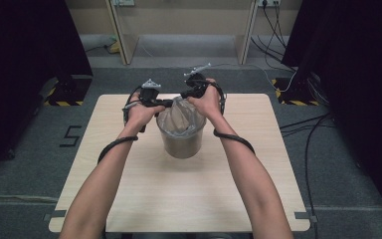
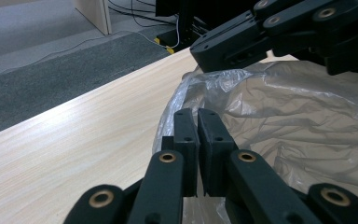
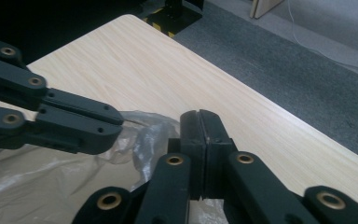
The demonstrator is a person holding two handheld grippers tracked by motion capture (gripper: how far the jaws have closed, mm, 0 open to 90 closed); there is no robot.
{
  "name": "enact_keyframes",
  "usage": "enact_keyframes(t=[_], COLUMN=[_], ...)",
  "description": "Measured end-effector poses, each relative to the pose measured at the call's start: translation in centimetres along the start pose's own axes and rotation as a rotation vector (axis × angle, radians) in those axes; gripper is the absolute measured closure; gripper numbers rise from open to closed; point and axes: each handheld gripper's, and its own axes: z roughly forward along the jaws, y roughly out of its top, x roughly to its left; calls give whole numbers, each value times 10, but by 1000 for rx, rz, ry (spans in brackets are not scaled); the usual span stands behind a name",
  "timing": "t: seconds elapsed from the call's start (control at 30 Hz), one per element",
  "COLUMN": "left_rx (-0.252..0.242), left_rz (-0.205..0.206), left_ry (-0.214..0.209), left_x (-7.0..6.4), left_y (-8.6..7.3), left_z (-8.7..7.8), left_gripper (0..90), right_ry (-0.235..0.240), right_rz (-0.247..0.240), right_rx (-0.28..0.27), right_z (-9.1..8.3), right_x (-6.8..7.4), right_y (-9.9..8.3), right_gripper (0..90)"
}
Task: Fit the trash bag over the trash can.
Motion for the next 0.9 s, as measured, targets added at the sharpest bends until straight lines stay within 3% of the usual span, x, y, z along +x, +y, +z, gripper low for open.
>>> enact_keyframes(t=[0.23,0.37,0.53,0.6,0.73,0.9], left_rx=[3,-21,-84,-81,-63,-64], left_rz=[9,14,-32,-65,-93,-118], left_ry=[-4,-24,-21,2,27,17], left_x=[-1,-2,3,9,17,19], left_y=[-1,1,7,7,4,7], left_z=[-1,-4,-13,-13,-10,-6], left_gripper=[853,787,699,706,705,700], right_ry=[-12,-23,-33,-37,-41,-43], right_rz=[-1,1,5,6,6,14], right_rx=[6,10,9,5,-7,-24], right_z=[5,6,7,6,4,0], right_x=[-1,-2,-2,-2,-1,-1], right_y=[0,0,-1,-1,-1,0], right_gripper=[900,900,900,900,889,759])
